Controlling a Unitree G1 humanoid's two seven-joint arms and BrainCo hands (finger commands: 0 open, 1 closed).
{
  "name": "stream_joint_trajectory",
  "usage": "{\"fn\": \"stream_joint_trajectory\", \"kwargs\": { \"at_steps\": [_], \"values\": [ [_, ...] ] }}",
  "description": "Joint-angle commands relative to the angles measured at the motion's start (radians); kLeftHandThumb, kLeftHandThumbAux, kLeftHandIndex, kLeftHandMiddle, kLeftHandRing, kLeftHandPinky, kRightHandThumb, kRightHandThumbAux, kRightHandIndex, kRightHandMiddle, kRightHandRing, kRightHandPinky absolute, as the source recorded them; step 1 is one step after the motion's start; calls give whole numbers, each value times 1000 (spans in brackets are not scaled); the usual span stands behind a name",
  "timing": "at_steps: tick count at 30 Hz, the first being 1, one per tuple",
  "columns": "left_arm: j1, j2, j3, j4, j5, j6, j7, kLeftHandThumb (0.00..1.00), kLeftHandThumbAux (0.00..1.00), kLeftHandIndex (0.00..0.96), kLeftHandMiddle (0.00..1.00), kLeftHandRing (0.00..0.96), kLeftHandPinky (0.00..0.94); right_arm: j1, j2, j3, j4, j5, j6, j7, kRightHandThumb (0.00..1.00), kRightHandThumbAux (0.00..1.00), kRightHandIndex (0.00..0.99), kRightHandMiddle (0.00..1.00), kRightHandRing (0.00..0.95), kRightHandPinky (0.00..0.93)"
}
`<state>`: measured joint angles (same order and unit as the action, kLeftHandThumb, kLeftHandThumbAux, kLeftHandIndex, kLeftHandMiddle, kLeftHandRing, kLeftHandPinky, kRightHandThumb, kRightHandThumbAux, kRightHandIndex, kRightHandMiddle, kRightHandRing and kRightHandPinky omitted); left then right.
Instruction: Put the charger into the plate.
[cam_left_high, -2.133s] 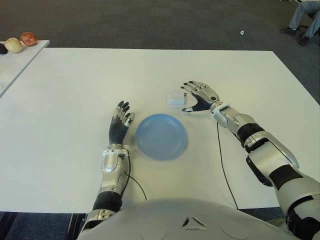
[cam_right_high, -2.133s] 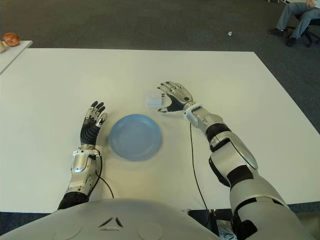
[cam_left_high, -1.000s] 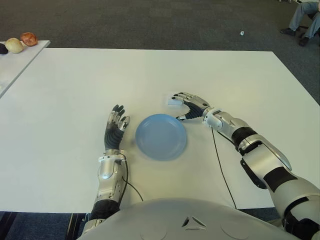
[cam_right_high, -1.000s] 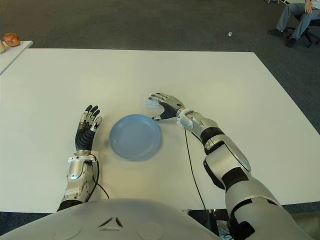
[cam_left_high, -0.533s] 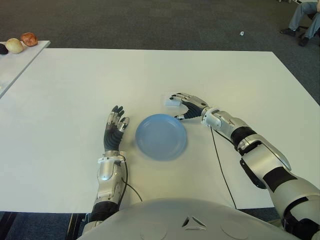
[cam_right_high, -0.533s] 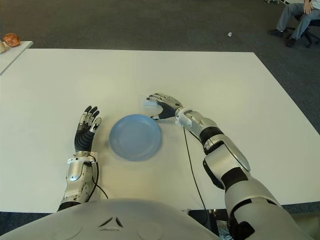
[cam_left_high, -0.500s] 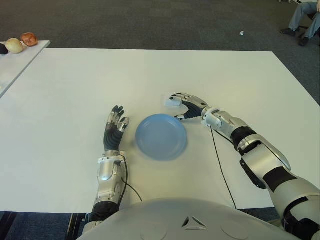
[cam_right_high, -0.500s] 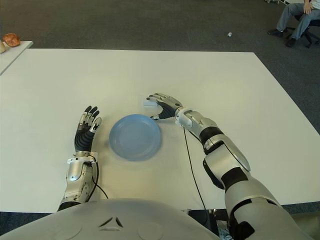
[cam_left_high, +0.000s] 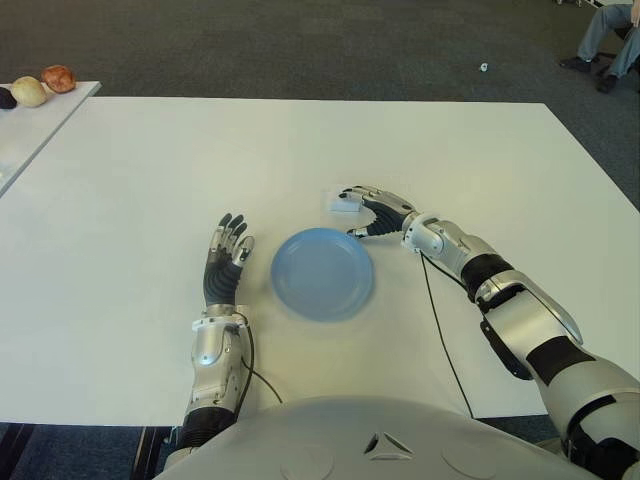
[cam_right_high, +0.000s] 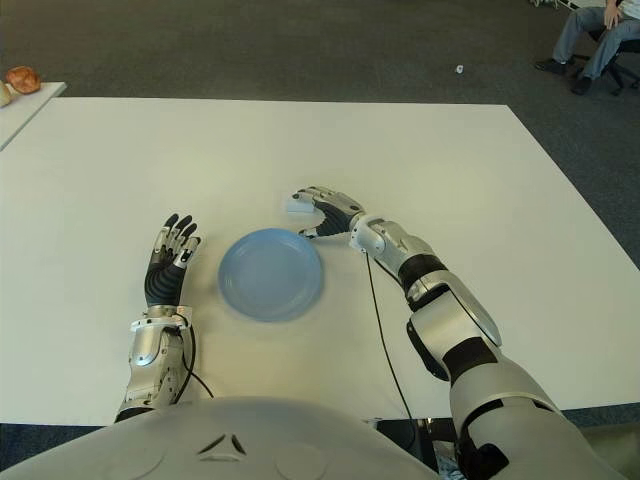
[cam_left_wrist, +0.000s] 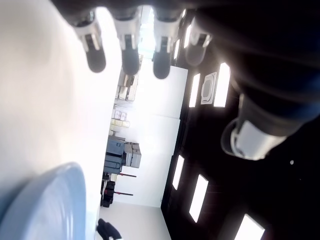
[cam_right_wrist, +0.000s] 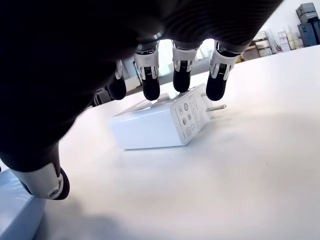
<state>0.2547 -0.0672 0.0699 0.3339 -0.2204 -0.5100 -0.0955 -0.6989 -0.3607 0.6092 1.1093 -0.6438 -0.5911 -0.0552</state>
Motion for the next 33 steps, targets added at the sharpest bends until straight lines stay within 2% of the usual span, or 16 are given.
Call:
{"fn": "stream_joint_trajectory", "kwargs": {
  "at_steps": [1, 6, 12, 20, 28, 33],
  "values": [
    [127, -23, 18, 119, -33, 134, -14, 0, 595, 81, 133, 116, 140, 91, -27, 29, 15, -30, 50, 99, 0, 544, 0, 130, 168, 214],
    [125, -22, 22, 123, -37, 124, -15, 0, 596, 83, 136, 119, 137, 106, -76, 29, -29, -36, 58, 114, 0, 529, 0, 309, 391, 422],
    [122, -15, 27, 135, -41, 118, -22, 0, 597, 83, 137, 120, 137, 123, -137, 17, -110, -27, 74, 169, 0, 516, 0, 434, 521, 530],
    [112, -5, 36, 151, -39, 113, -29, 0, 592, 86, 137, 120, 146, 160, -223, 11, -209, -40, 109, 217, 0, 497, 0, 533, 600, 535],
    [109, -1, 43, 146, -48, 122, -37, 0, 591, 86, 132, 117, 147, 204, -293, 2, -288, -37, 117, 250, 0, 503, 0, 565, 620, 527],
    [106, 2, 47, 145, -55, 130, -43, 0, 595, 87, 133, 119, 151, 252, -358, -21, -386, -22, 120, 284, 0, 519, 0, 572, 620, 515]
  ]
}}
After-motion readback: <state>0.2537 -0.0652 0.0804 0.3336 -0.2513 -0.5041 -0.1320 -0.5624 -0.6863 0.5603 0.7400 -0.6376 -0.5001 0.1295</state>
